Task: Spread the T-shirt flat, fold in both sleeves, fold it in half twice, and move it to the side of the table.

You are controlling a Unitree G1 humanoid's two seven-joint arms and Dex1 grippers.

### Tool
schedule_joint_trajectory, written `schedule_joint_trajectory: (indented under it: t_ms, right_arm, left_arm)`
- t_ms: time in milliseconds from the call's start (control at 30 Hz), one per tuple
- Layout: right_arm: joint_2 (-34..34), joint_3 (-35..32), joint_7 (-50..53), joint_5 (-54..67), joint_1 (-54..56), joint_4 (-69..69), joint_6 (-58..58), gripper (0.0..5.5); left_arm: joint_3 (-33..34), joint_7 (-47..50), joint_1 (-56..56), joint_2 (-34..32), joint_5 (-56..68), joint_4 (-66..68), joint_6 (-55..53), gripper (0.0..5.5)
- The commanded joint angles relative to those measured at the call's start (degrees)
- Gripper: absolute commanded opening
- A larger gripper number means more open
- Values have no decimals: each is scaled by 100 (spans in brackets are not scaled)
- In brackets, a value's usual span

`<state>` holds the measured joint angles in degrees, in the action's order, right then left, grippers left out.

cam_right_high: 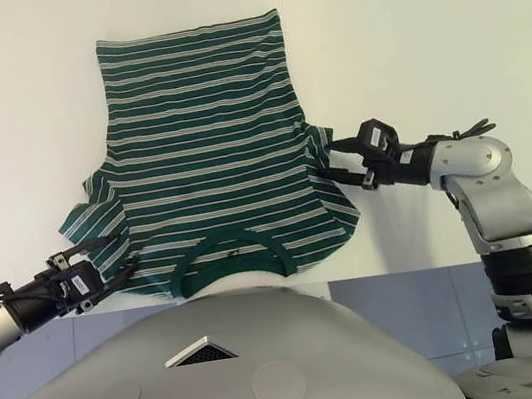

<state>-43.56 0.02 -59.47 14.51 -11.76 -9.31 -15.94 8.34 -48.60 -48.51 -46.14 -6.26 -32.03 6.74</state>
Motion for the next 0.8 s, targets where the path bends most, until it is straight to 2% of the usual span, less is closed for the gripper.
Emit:
schedule_joint_trajectory:
  t_ms: [33,367,533,667,800]
  right_arm:
    - [-125,-91,-42,-36,261,298,200,224]
    - [-241,391,-128,-459,-87,205,718,224]
    - [-549,654,122,-1335,31,484,1323,224]
    - [-614,824,494,-1951,741,1117,1991,224]
    - [-510,1193,460,-2356,2059,2198,3242,224]
  left_arm:
    - [134,-18,-25,-210,-270,340,-44,284]
    - [66,12,48,-118,-109,181,-193,284]
    - [101,-31,64,-167,-81,259,-173,284]
    - [158,-45,131,-234,-69,374,-69,284]
    - [-15,89,178,-230,-384,458,84,284]
